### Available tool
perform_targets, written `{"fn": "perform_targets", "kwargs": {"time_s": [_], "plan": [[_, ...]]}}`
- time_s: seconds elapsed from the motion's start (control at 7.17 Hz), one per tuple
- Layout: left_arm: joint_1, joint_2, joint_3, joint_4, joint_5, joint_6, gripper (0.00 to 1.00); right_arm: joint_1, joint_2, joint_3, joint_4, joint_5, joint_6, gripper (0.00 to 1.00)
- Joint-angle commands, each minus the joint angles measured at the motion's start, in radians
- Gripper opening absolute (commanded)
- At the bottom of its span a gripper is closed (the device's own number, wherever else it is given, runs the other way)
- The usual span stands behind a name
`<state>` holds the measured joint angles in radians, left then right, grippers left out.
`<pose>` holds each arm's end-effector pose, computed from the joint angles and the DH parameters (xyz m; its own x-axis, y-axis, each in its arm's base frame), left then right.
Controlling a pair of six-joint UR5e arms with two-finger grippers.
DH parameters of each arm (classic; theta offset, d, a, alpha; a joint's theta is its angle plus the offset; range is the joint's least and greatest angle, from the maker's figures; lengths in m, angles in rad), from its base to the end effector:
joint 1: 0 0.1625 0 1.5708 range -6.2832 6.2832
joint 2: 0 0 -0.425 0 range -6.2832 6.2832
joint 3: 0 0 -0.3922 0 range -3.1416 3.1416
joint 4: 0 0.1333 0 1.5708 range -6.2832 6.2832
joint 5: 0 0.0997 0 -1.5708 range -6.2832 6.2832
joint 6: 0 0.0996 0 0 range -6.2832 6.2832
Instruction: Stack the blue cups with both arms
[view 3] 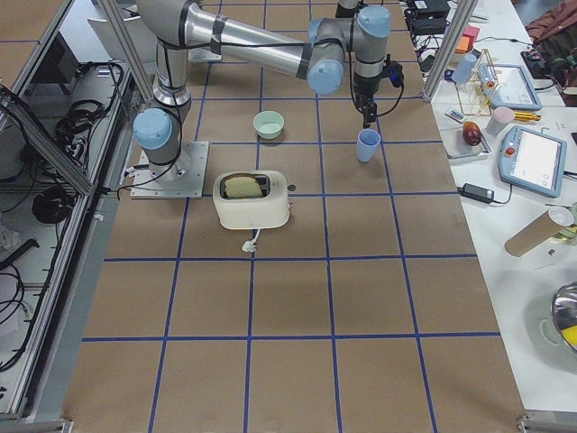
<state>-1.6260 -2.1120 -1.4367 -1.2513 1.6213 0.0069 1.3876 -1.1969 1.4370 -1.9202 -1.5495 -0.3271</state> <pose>-0.1650 -0.6616 0.2637 -0.9966 0.0664 -0.0497 0.0618 0.9942 0.0878 0.0154 -0.6600 0.3768 -0.9895 -0.1437 0.0150 -0.1445 0.9834 -0.1101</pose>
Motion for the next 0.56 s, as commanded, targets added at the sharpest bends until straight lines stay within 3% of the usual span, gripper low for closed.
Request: {"fn": "perform_targets", "kwargs": {"time_s": [0.0,0.14,0.42], "plan": [[0.0,-0.005,-0.007,0.038,0.02,0.021,0.11,-0.019,0.133,-0.074,-0.028,0.054,-0.021,1.0],[0.001,-0.009,-0.007,0.039,0.026,0.021,0.0,-0.019,0.172,-0.088,-0.028,0.054,-0.021,1.0],[0.0,0.004,0.01,0.044,0.058,0.031,0.0,-0.019,0.213,-0.089,-0.028,0.052,-0.029,1.0]]}}
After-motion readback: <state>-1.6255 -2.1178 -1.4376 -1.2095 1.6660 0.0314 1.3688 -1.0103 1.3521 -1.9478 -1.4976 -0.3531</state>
